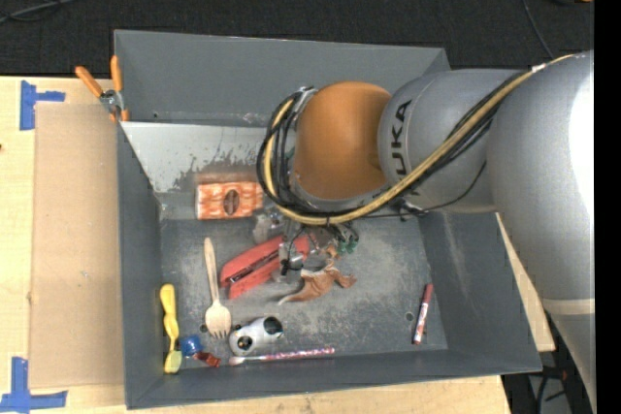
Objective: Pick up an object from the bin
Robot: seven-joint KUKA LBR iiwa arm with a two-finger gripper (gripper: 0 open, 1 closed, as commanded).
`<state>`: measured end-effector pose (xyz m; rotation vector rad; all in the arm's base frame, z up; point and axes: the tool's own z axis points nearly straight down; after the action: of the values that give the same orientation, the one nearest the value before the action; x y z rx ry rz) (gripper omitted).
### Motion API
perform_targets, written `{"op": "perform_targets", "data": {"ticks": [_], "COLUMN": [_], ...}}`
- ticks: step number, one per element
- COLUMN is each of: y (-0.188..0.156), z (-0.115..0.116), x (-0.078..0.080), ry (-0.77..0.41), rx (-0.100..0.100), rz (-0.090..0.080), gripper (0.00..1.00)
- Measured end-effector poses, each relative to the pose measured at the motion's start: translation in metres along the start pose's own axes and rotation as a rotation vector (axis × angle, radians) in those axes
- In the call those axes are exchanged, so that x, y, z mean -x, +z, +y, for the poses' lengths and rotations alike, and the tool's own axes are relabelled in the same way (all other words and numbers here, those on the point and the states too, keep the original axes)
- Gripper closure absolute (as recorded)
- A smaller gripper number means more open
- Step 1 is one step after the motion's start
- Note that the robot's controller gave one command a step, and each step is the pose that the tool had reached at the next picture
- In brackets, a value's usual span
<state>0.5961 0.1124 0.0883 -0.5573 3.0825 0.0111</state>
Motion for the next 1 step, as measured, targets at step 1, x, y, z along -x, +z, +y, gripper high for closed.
{"op": "perform_targets", "data": {"ticks": [1], "y": [0.0000], "z": [0.0000], "x": [0.0000], "ry": [0.001], "rx": [0.000], "rz": [0.000], "gripper": [1.00]}}
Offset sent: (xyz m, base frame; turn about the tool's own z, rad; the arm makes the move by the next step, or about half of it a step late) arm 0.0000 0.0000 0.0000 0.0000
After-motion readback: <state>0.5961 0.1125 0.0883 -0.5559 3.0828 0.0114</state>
